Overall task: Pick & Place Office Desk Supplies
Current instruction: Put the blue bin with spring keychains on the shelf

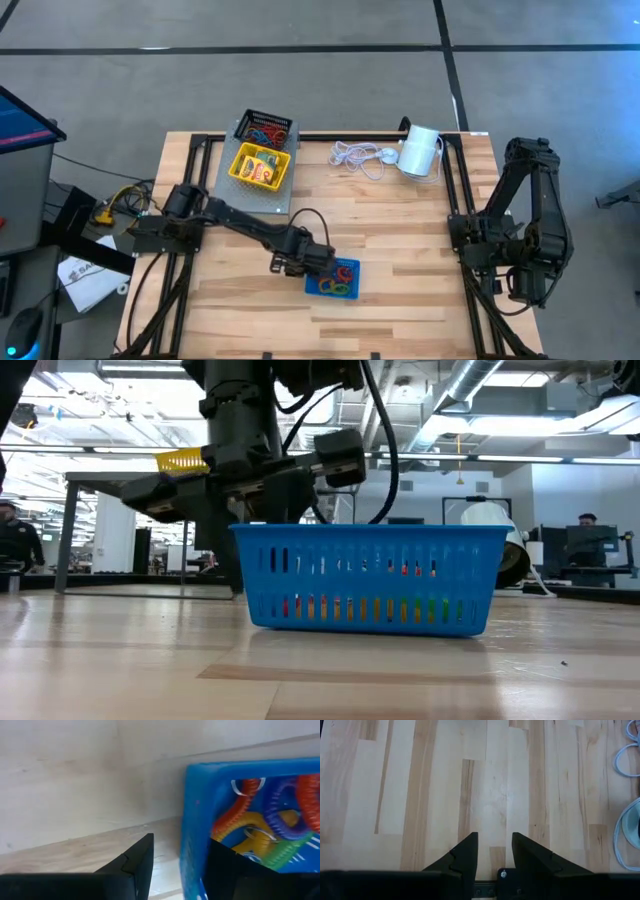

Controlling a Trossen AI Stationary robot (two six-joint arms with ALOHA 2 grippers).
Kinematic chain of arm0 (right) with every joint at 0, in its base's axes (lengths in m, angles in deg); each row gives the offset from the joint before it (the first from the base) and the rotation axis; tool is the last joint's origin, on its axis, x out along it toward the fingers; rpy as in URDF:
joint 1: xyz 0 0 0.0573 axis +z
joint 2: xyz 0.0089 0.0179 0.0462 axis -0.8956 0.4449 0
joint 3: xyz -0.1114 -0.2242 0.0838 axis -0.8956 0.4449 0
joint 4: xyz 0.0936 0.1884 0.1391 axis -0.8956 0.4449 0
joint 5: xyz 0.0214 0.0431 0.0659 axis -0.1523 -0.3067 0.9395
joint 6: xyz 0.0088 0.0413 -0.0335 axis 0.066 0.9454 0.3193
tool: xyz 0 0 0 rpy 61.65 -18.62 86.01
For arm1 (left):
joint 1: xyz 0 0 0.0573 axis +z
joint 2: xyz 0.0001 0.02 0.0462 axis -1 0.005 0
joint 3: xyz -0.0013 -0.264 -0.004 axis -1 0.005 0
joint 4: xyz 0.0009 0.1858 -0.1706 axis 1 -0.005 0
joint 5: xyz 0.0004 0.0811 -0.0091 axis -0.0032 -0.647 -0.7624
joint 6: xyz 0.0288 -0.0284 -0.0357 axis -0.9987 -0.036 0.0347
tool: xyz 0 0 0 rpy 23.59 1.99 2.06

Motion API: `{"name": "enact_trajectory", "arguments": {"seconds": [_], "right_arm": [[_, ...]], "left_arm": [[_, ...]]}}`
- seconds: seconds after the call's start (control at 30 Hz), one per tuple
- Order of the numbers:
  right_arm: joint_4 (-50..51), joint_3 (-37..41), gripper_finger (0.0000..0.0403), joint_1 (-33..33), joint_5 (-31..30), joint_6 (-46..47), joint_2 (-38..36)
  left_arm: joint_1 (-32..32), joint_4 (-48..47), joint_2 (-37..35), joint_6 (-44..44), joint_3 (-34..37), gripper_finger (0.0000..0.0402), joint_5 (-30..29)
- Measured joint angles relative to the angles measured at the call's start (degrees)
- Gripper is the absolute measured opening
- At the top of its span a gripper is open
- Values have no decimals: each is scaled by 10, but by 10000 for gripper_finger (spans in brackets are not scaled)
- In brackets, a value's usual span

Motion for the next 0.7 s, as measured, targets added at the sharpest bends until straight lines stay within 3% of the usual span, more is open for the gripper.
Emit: {"name": "enact_trajectory", "arguments": {"seconds": [0.27, 0.5, 0.7], "right_arm": [[-1, 0, 117, 0, 0, 0, 0], [-2, 0, 117, 0, 0, 0, 0], [-2, 0, 117, 0, 0, 0, 0]], "left_arm": [[-3, 34, 0, 1, 21, 106, 0], [-3, 97, 0, -32, 41, 13, -4], [-12, 100, -1, -35, 42, 2, -6]]}}
